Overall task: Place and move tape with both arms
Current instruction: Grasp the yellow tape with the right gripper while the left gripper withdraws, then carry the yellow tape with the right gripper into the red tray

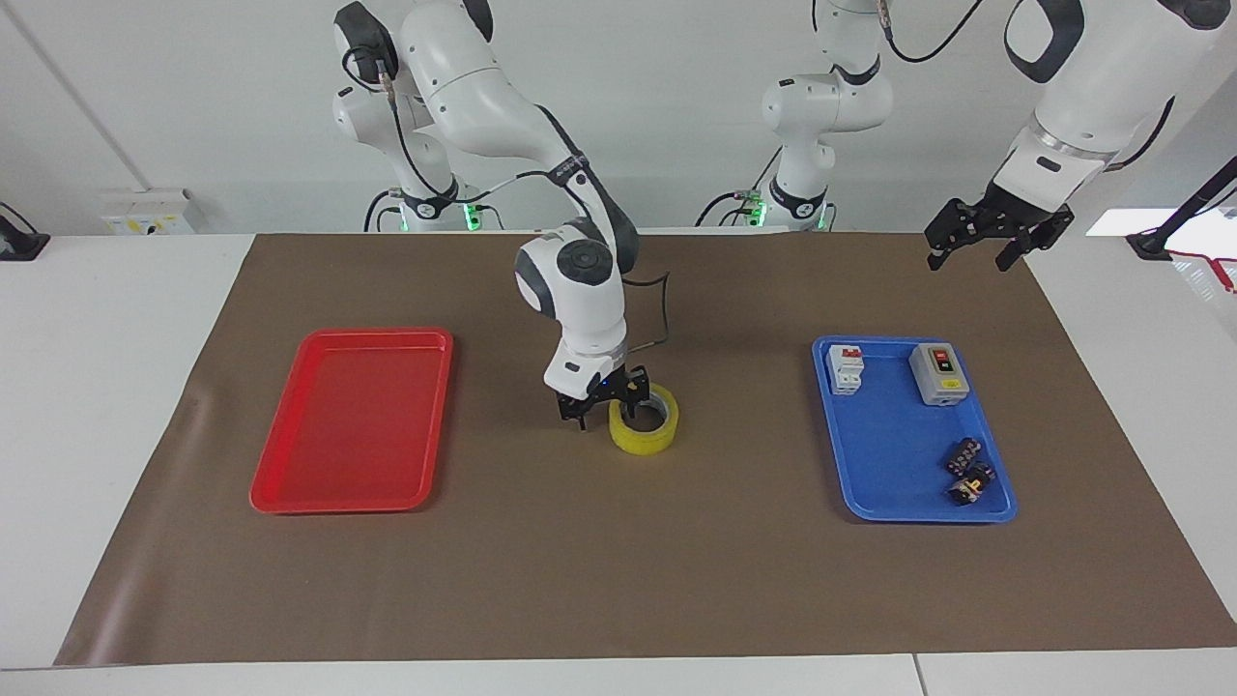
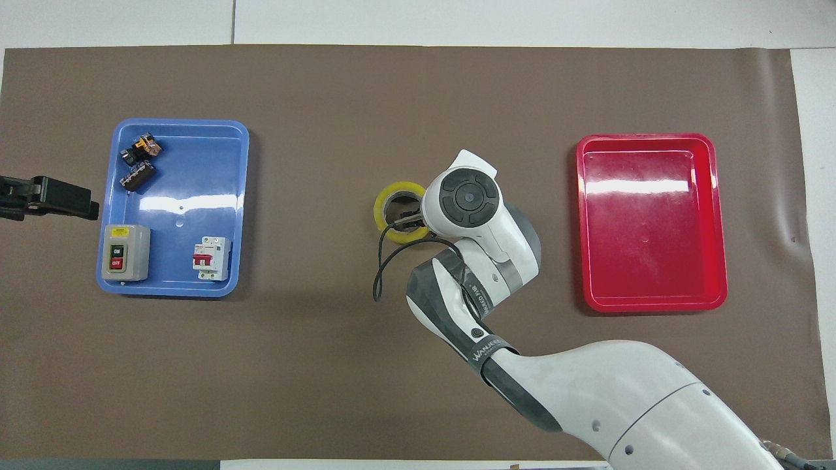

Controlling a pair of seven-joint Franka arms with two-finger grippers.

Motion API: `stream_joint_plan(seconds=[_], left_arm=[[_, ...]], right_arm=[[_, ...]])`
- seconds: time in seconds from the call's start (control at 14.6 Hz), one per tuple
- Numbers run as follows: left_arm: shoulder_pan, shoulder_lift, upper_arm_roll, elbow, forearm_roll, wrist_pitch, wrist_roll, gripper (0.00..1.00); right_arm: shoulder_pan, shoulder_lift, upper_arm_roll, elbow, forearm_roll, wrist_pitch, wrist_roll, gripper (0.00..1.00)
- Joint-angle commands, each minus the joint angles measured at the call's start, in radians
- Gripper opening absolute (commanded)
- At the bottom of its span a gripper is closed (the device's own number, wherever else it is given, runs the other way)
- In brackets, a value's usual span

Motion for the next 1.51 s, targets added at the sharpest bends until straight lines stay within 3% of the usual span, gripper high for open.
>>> stream_joint_plan(seconds=[0.0,0.14,0.41,0.69,1.1,1.44], left_arm=[[0.006,-0.02,0.0,-0.028,-0.013,0.013,0.018,1.0],[0.008,-0.02,-0.001,-0.028,-0.013,0.013,0.016,1.0],[0.006,-0.02,0.0,-0.028,-0.013,0.013,0.016,1.0],[0.006,-0.02,0.0,-0.028,-0.013,0.013,0.016,1.0],[0.006,-0.02,0.0,-0.026,-0.013,0.013,0.016,1.0],[0.008,-0.02,0.0,-0.026,-0.013,0.013,0.016,1.0]], right_arm=[[-0.01,-0.012,0.008,-0.022,-0.003,0.022,-0.008,0.42],[-0.009,-0.012,0.008,-0.024,-0.001,0.022,-0.008,0.0],[-0.018,-0.013,0.008,-0.002,-0.001,-0.004,-0.008,0.0],[-0.038,-0.013,0.006,0.113,0.011,-0.139,-0.008,0.0],[-0.206,-0.186,0.008,0.105,0.02,-0.312,-0.084,0.0],[-0.378,-0.261,0.006,0.079,0.019,-0.41,-0.277,0.0]])
